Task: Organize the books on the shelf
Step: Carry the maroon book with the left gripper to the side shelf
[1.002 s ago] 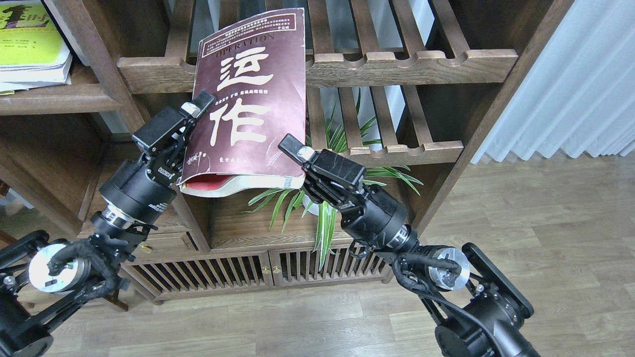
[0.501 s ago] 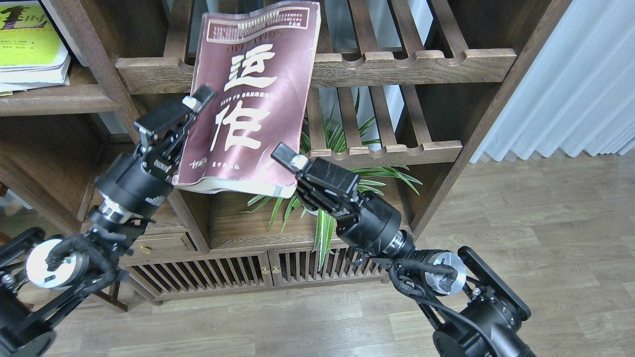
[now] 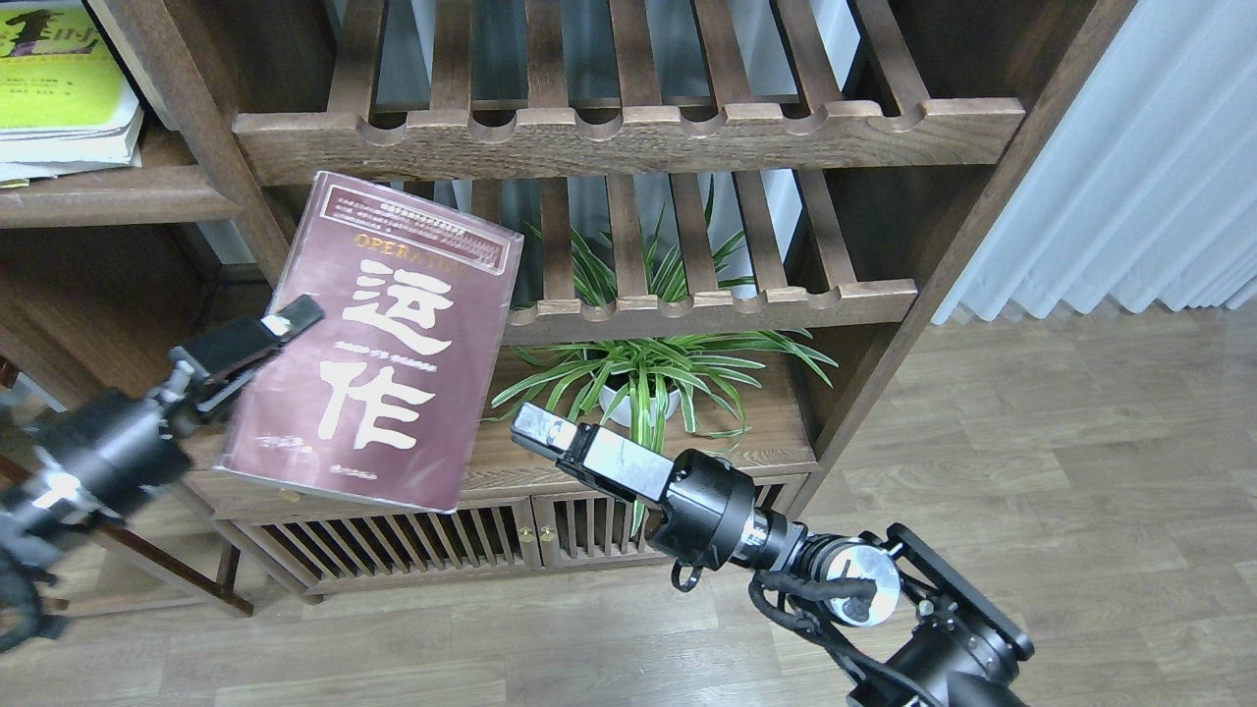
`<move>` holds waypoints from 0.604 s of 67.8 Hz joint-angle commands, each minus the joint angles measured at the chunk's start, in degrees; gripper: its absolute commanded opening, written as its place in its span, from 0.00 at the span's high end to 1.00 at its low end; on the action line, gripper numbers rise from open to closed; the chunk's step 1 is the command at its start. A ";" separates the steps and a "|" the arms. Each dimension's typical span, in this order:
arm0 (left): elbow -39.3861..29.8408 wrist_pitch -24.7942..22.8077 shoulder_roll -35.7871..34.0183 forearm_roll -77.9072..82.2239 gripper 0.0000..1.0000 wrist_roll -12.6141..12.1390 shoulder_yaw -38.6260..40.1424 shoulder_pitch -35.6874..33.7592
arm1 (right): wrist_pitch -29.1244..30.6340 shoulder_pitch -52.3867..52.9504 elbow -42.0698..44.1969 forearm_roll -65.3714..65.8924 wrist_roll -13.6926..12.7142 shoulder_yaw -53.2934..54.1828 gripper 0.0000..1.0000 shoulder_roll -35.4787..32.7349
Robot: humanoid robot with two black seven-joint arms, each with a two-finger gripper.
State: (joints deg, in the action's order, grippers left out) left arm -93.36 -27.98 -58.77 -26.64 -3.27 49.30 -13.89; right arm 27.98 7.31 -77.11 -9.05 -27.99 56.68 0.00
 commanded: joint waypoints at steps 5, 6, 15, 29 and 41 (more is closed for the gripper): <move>-0.68 -0.02 -11.70 0.71 1.00 -0.42 1.76 0.01 | 0.02 -0.01 2.14 0.00 -0.01 -0.08 0.01 0.00; -0.77 -0.02 -12.24 0.71 1.00 -0.42 1.85 0.01 | 0.02 -0.01 2.23 0.00 -0.01 -0.08 0.01 0.00; -2.71 -0.02 -20.24 0.71 1.00 -0.42 2.90 -0.08 | 0.02 0.16 3.11 0.00 -0.01 -0.08 0.01 0.00; -5.34 -0.02 -31.22 0.71 1.00 -0.34 6.15 -0.17 | 0.02 0.60 3.20 -0.09 -0.01 0.36 0.01 0.00; -4.38 -0.02 -36.67 0.71 1.00 -0.42 9.76 -1.22 | 0.02 0.69 3.20 -0.18 -0.01 0.71 0.01 0.00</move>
State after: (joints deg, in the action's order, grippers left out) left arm -98.58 -28.01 -92.93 -25.93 -3.67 57.31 -14.56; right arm 28.01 7.97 -73.91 -9.13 -28.00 57.27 0.00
